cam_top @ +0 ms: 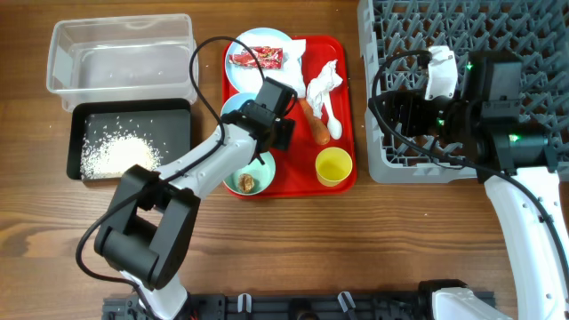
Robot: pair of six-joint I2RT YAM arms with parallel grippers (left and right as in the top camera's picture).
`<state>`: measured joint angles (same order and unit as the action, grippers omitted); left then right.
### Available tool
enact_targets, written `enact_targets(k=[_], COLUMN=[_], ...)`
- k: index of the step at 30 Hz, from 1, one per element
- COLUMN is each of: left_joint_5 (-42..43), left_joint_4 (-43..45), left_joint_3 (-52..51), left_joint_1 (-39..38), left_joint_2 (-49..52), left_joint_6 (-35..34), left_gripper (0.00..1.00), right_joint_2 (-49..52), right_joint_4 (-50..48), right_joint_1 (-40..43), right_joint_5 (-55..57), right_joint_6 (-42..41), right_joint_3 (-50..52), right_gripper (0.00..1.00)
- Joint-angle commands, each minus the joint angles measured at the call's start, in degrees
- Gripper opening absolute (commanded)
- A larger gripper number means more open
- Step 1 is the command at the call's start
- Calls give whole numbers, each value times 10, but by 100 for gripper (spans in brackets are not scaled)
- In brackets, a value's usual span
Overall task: Sort waste into correct bins and load items into the dishwasher rack
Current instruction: 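Return the empty white bowl to the red tray with the left gripper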
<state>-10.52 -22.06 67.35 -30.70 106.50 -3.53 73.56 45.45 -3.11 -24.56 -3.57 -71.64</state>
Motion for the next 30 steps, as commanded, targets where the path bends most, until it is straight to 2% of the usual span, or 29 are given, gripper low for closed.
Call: enact_targets(k=[1,5,10,11,14,23,24,28,30], left_joint_5=[-9,-9,1,10,44,52,52,52,52], left_joint_4=[-24,-103,-175,-186,-218,-214,-212,-196,-192], left_joint_3=[9,36,42,42,35,-24,-24,-25,-25], left_joint_1=[-8,-10,-12,-14,-25,-52,-52,-52,-52], left_joint_2=[-20,-69,-135,-139,-133,-70,-63,-38,-25], left_joint_6=[-5,-38,-127,-141,-178,-228,-229,-230,-240], left_gripper=[99,100,91,86,79,74,72,50,46], right_joint_2=[2,2,2,2,2,2,2,2,2], right_joint_4=[2,4,4,4,4,8,8,9,10], right_joint_1=[0,0,0,0,0,0,0,0,0], right_joint_5=[11,13,13,13,13,13,13,13,13], right_joint_6=[6,6,6,6,6,6,6,5,5], right_joint_3=[-10,-10,-10,-10,-10,-10,-10,-10,-10], right_gripper=[95,95,95,95,95,95,95,96,95])
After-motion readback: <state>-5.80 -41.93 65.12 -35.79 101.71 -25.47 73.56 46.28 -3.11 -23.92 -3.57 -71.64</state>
